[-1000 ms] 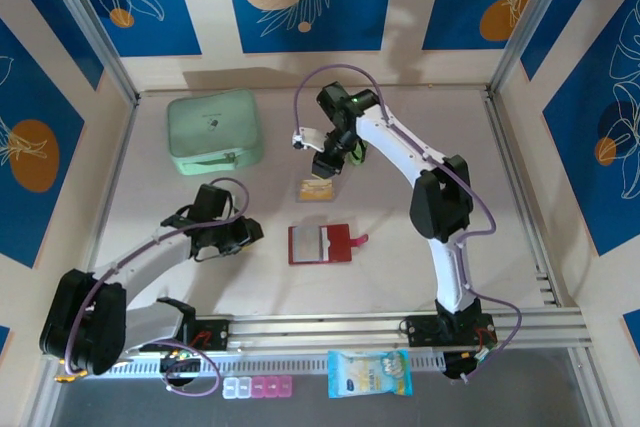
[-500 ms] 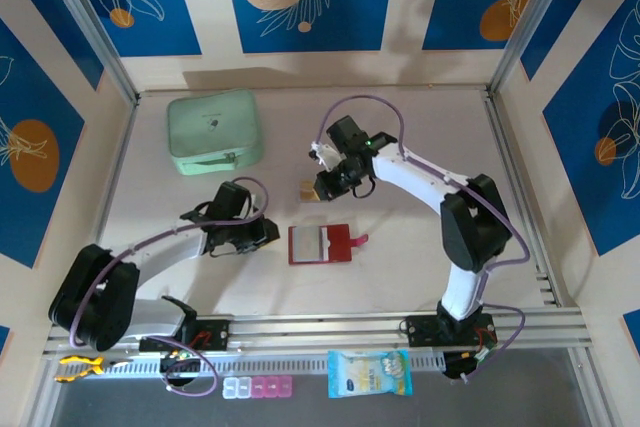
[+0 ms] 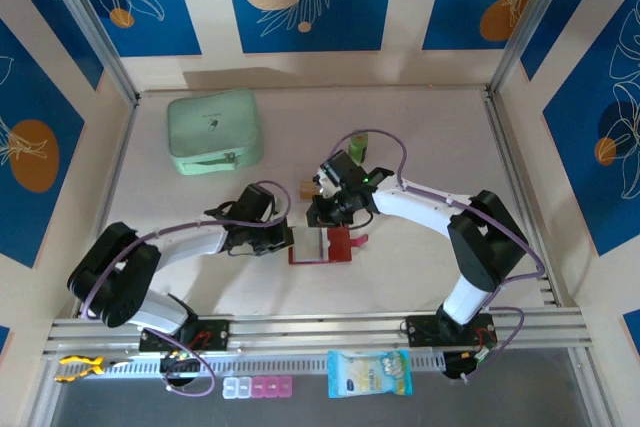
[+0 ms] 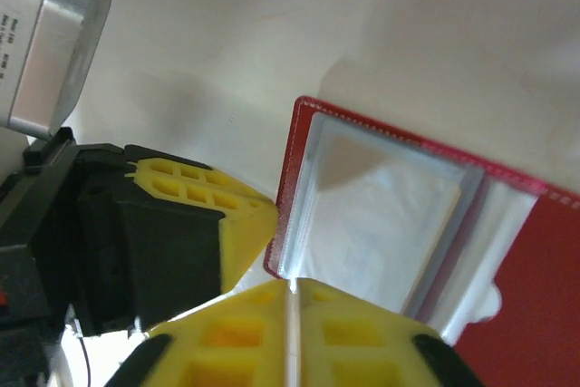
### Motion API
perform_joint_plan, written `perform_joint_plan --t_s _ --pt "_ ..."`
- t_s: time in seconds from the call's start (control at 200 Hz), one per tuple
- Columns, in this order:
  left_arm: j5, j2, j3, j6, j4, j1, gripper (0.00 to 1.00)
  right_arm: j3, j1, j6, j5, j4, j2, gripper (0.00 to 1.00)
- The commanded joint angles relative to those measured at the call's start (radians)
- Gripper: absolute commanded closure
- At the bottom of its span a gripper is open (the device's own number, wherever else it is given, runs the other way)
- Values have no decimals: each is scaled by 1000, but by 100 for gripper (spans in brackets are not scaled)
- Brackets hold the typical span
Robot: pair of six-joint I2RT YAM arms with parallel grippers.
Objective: Take the credit cards out of the card holder
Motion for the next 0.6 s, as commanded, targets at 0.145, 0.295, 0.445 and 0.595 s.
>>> perform_joint_plan --t_s 0.145,0.295,0.445,0.595 --pt "-11 55 20 2 33 -8 98 -68 4 87 -46 53 -32 67" --pt "-25 69 21 2 6 -8 99 -92 4 90 -58 80 -31 53" --pt "-41 64 16 4 -26 -8 99 -96 0 101 -65 83 -10 54" --pt "-29 60 -1 2 -5 -8 99 -92 0 103 -78 92 26 59"
